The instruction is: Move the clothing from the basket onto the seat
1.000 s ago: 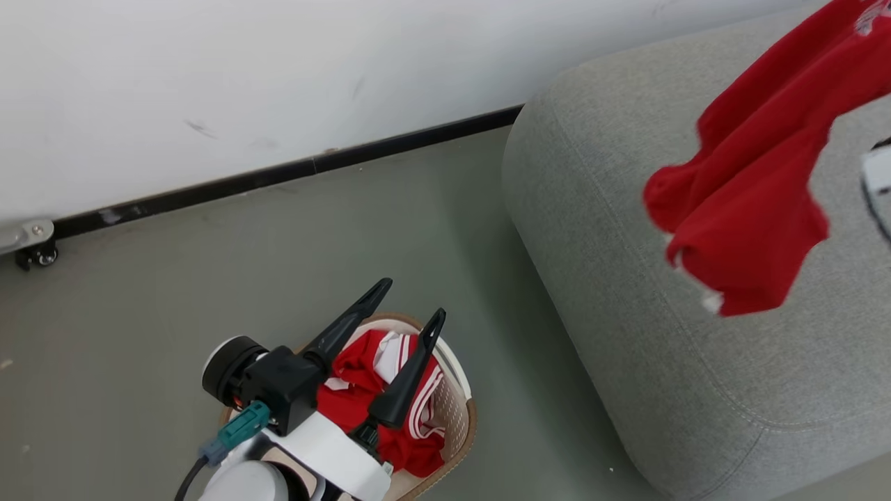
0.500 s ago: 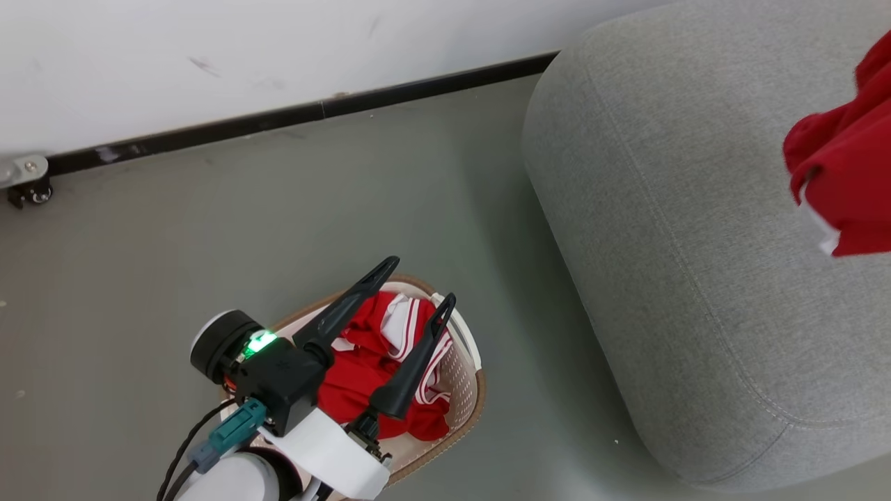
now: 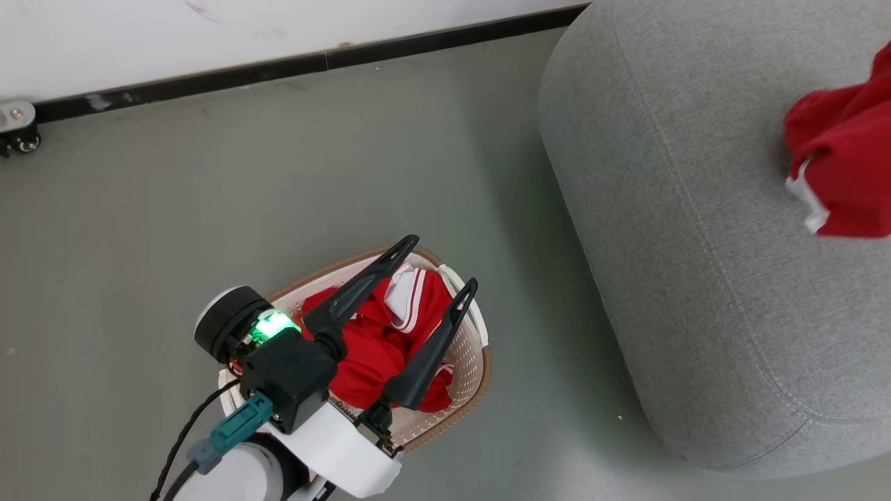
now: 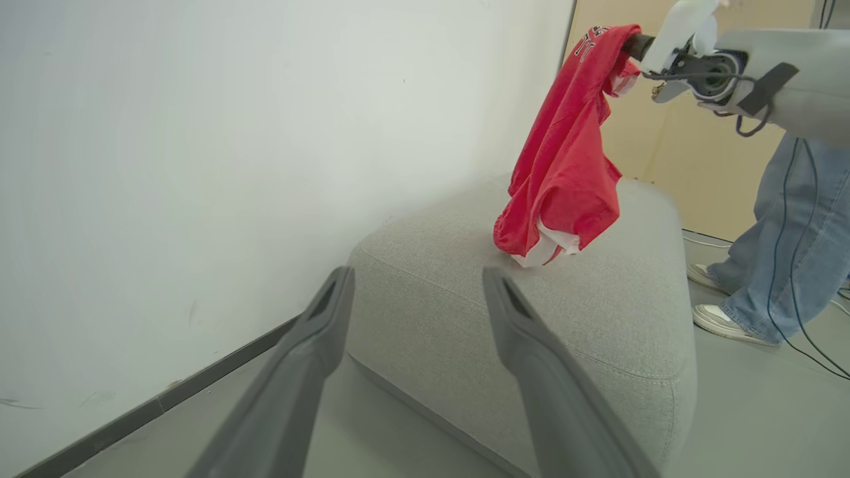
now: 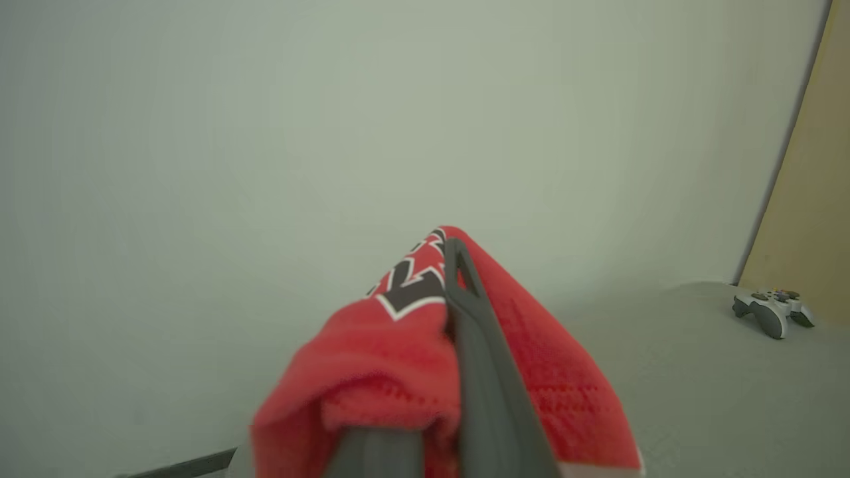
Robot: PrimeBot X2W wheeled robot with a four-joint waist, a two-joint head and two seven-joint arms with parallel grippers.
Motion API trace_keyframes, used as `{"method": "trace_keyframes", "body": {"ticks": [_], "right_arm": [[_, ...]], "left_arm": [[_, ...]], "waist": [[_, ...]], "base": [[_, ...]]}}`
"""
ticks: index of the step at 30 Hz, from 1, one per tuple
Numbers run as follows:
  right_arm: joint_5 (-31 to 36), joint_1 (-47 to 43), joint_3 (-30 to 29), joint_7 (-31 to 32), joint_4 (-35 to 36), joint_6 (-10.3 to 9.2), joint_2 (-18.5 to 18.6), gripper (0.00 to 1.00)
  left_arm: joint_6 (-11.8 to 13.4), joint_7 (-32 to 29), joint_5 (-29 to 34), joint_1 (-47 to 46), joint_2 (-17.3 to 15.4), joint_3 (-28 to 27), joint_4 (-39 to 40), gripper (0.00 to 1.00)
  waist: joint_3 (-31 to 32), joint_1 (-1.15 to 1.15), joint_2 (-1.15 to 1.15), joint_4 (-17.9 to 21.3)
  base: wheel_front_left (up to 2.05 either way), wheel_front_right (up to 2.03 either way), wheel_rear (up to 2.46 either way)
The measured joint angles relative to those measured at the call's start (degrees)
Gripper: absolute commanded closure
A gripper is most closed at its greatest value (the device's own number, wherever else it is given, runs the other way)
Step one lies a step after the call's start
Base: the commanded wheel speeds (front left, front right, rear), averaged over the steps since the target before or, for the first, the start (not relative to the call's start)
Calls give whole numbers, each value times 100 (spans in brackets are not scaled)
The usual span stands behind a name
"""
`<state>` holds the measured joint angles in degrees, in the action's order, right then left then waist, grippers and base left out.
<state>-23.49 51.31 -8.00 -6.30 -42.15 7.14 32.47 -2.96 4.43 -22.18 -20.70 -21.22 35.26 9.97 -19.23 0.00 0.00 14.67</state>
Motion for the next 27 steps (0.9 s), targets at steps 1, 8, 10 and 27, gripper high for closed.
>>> {"method": "trace_keyframes", "body": {"ticks": [1, 8, 10, 27], "right_arm": [[27, -86, -26, -30, -114, 0, -27, 100], [107, -545, -303, -226, -877, 0, -224, 100], [219, -577, -300, -272, -1018, 0, -354, 100], [651, -787, -129, -342, -1770, 0, -657, 100]], "left_arm": [[0, -34, 31, -24, 0, 12, 15, 0], [-1, -129, 119, -127, -8, 49, 133, 0], [-1, -170, 120, -173, -18, 53, 144, 0], [-2, -234, 176, -311, -13, 54, 194, 0]], "waist": [[-30, 0, 0, -5], [-240, 0, 0, -43], [-294, 0, 0, -55], [-596, 0, 0, -108]], "base": [[0, 0, 0], [0, 0, 0], [0, 0, 0], [0, 0, 0]]}}
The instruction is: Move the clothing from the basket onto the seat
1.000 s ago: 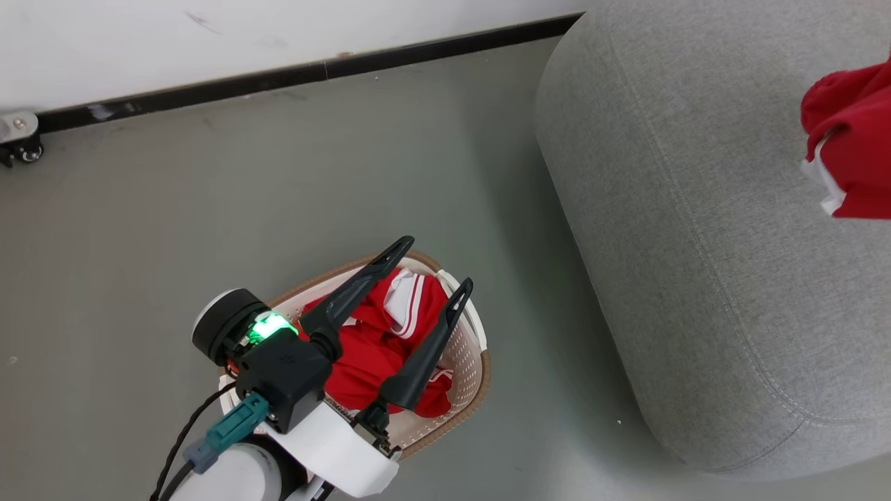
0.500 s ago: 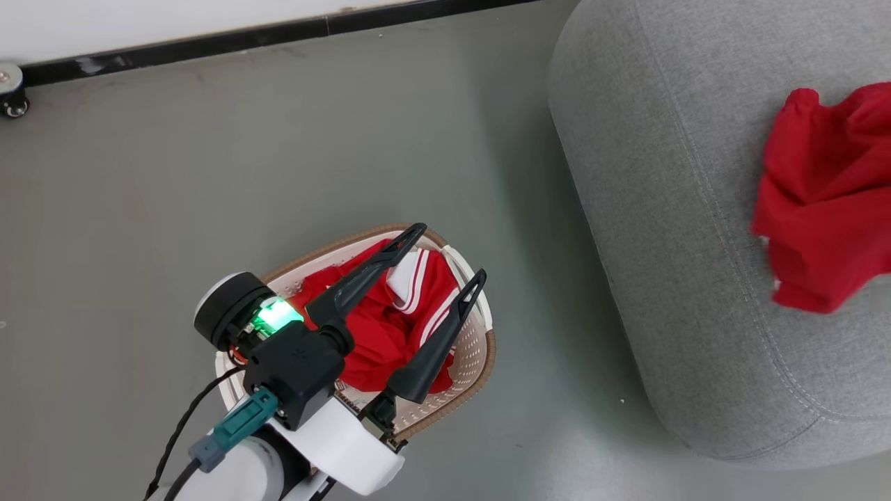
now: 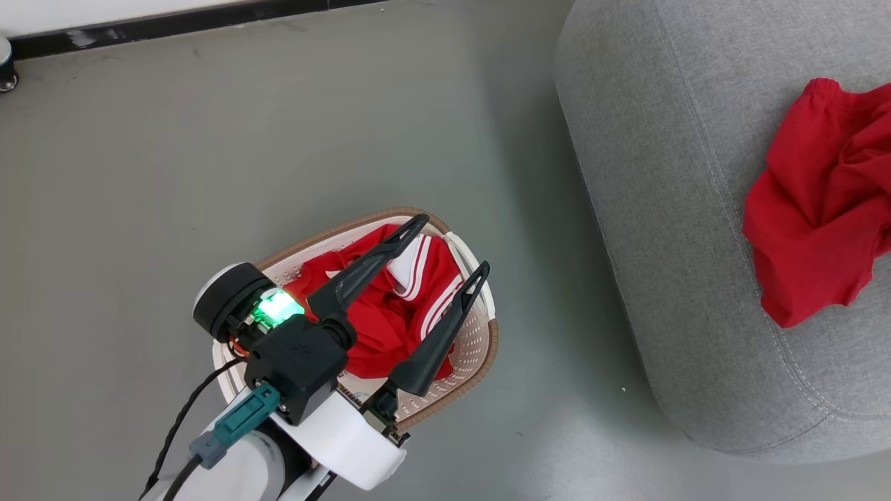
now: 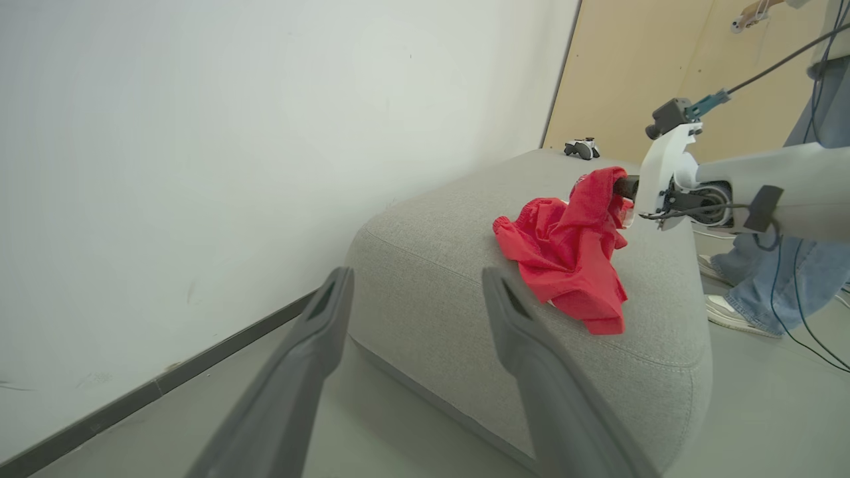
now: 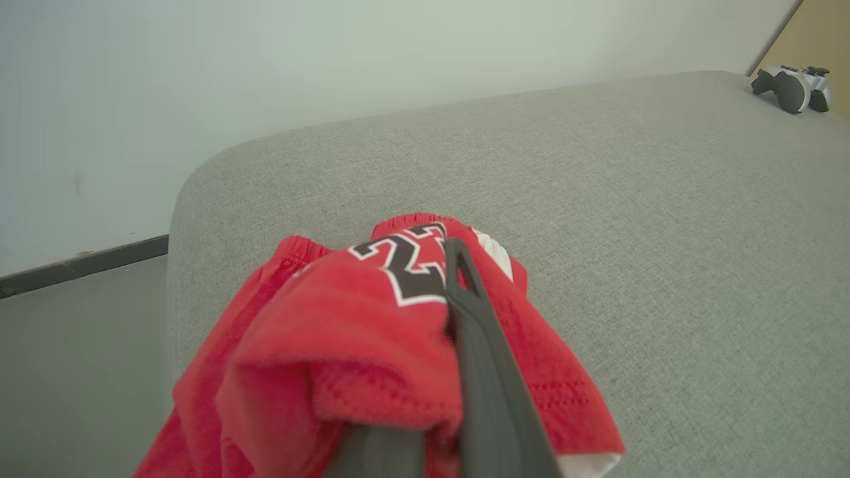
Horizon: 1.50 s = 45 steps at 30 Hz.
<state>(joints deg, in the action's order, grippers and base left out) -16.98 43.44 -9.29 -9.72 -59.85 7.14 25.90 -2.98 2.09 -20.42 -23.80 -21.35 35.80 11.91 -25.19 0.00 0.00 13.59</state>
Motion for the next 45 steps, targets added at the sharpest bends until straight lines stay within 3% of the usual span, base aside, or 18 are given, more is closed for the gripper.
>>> {"method": "trace_keyframes", "body": {"ticks": [13, 14, 15, 17, 31, 45], "right_arm": [[167, -152, -49, 21, -503, 0, 88, 98], [158, -152, -102, 18, -517, 0, 64, 70], [135, -151, -143, 15, -532, 0, 37, 56], [129, -151, -164, 14, -560, 0, -8, 0], [-55, -386, 42, -157, -464, 0, -200, 0], [-226, -745, 382, -341, 193, 1, -271, 0]], "left_arm": [[3, 107, 0, -2, 27, -33, -62, 0], [3, 131, 0, -2, 27, -41, -73, 0], [3, 147, 0, -2, 27, -45, -77, 0], [3, 148, 0, -2, 27, -46, -92, 0], [4, 304, -2, -2, 59, -55, -232, 0], [49, 477, -59, 5, 121, -98, -378, 0]], "waist": [[-34, 0, 0, 12], [-34, 0, 0, 18], [-32, 0, 0, 26], [-25, 0, 0, 41], [114, 0, 0, 162], [334, 0, 0, 307]], "base": [[0, 0, 0], [0, 0, 0], [0, 0, 0], [0, 0, 0], [0, 0, 0], [0, 0, 0]]}}
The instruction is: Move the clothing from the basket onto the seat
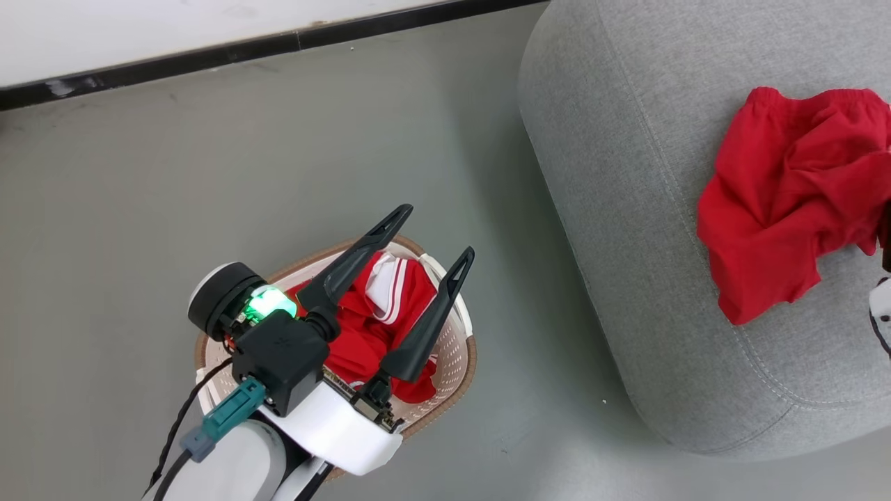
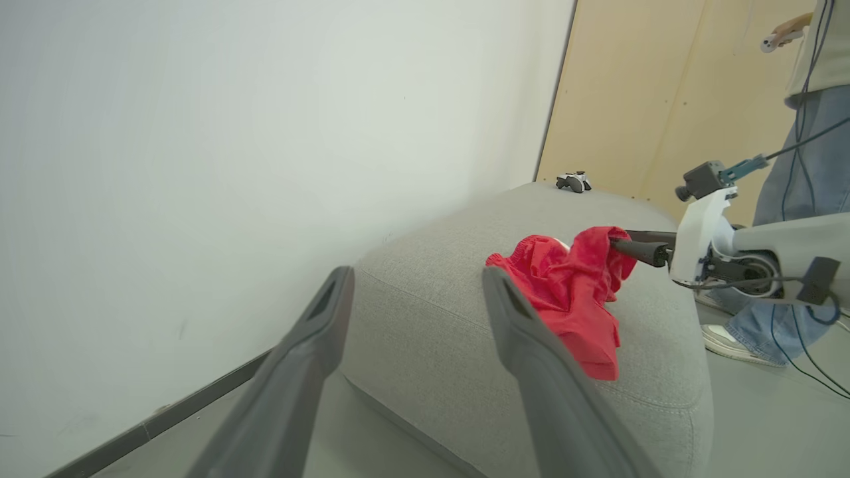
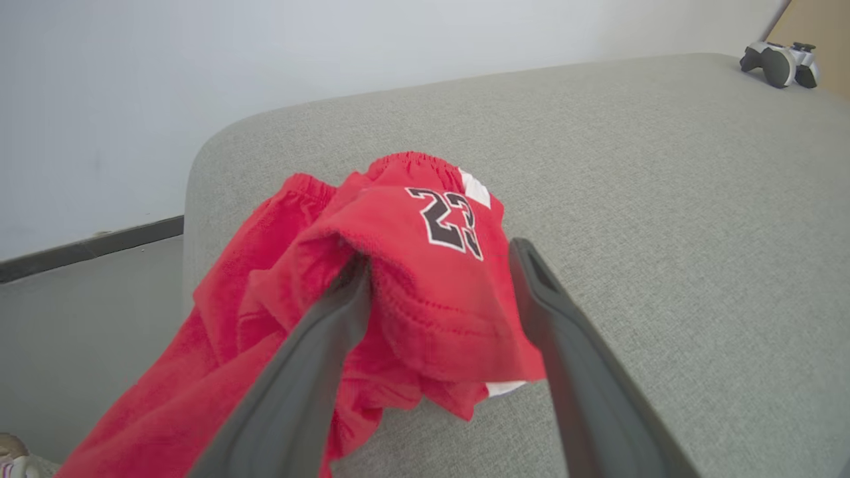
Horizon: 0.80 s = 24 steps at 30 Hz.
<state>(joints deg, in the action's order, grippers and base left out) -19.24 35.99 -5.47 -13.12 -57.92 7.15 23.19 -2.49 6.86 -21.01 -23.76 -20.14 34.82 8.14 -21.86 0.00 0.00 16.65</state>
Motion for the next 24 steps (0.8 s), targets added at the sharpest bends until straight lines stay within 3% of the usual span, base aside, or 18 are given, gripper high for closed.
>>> {"method": "trace_keyframes", "body": {"ticks": [24], "right_arm": [[-36, -197, 1055, -54, 1757, -1, 58, 0]], "left_arm": [[204, 389, -110, 352, 38, -219, -410, 0]], "waist": [[665, 0, 0, -123]], "base": [[0, 0, 0]]}}
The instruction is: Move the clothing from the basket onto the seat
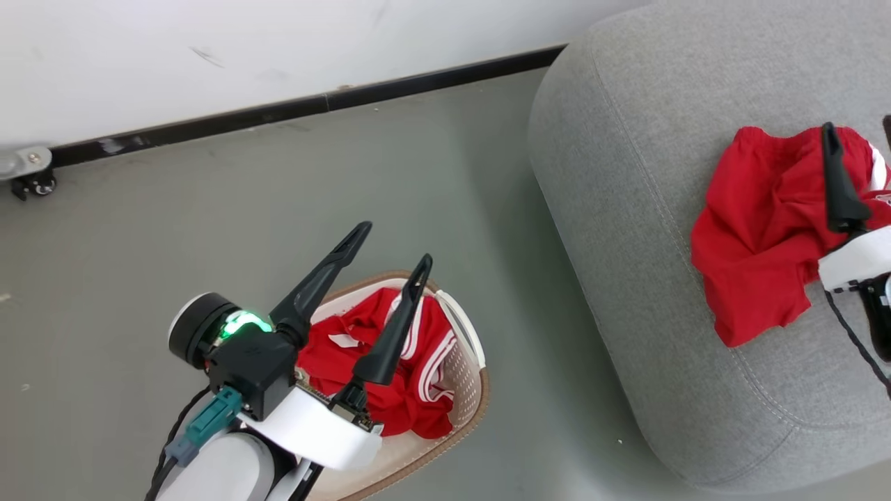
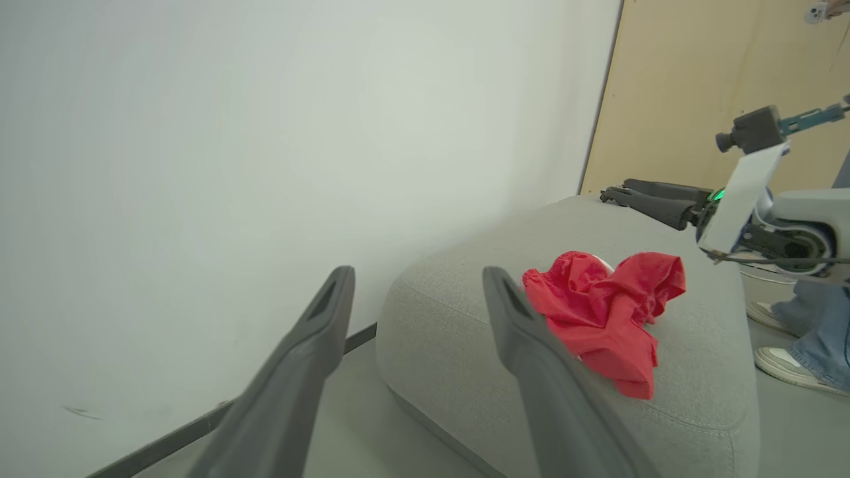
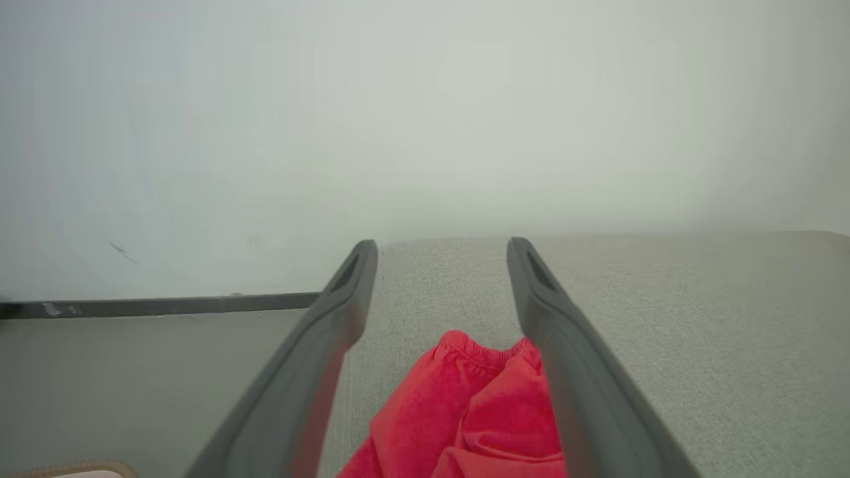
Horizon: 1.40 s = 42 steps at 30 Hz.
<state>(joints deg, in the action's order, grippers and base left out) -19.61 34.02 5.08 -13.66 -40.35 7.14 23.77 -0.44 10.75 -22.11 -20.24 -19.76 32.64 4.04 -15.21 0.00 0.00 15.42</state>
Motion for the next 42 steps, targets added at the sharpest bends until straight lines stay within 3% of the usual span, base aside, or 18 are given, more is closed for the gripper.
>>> {"method": "trace_keyframes", "body": {"ticks": [13, 24, 42], "right_arm": [[231, 15, 42, 124, 339, 0, -294, 0], [447, -90, 115, 193, 584, 0, -856, 0], [761, -1272, -148, 209, 929, 0, -1628, 0]], "left_arm": [[532, 178, -48, 471, -8, -463, -327, 0], [949, 249, -112, 888, 40, -811, -592, 0], [1103, 320, -298, 1347, 100, -1100, -988, 0]], "waist": [[411, 0, 0, -428], [762, 0, 0, -865], [1350, 0, 0, -1374]], "base": [[0, 0, 0], [0, 0, 0], [0, 0, 0]]}}
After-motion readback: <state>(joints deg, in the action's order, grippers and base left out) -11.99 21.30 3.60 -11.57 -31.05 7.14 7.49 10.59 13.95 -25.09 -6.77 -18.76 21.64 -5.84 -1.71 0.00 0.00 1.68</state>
